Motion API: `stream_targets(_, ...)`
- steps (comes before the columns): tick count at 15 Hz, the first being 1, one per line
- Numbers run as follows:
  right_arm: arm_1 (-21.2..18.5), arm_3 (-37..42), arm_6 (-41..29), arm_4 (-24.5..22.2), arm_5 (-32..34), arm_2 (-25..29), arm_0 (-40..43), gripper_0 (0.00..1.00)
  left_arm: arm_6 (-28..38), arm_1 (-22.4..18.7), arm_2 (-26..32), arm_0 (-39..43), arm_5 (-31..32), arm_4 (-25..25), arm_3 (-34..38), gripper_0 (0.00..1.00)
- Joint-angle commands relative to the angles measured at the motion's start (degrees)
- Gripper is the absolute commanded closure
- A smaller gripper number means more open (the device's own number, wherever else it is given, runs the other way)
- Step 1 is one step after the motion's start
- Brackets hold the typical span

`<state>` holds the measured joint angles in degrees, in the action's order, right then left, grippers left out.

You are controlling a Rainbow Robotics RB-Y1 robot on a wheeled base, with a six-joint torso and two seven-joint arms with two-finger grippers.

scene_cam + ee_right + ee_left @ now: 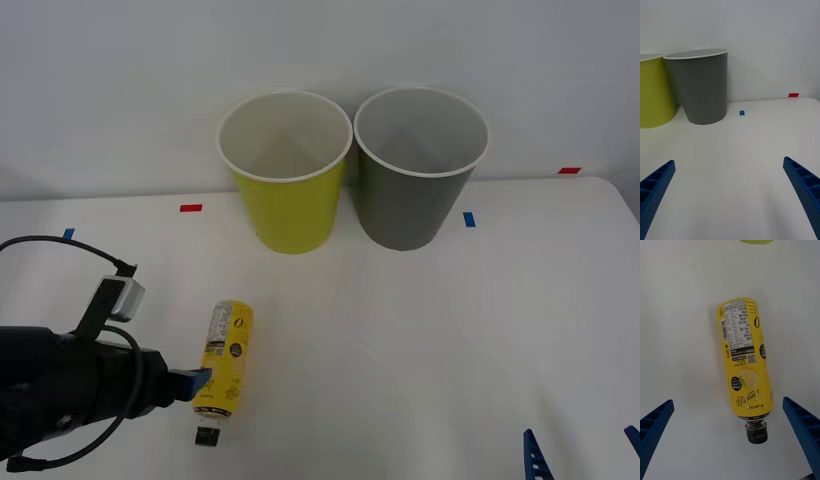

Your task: Put cans in the gray bin and PET bottles in the light green bin.

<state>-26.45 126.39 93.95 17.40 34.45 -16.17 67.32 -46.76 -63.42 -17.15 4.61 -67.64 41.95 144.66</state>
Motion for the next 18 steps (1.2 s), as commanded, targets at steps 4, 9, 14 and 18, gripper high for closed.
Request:
stream_targets(4, 0.0, 0.0, 0.0, 0.0, 0.0, 0.0, 0.0, 0.0, 0.2, 9.6, -2.2, -7.2, -13.7, -1.0, 0.1, 0.0)
stream_targets(9, 0.0, 0.0, 0.0, 0.0, 0.0, 0.0, 0.0, 0.0, 8.6, 11.4, -13.9, -17.0, -16.7, -7.3, -1.1, 0.0)
stream_targets(14, 0.0, 0.0, 0.0, 0.0, 0.0, 0.0, 0.0, 0.0, 8.9, 17.1, -15.6, -22.1, -17.6, -7.7, -8.9, 0.0)
stream_targets(18, 0.0, 0.0, 0.0, 0.0, 0.0, 0.0, 0.0, 0.0, 7.7, 20.7, -15.6, -22.3, -23.6, -11.3, -9.3, 0.0)
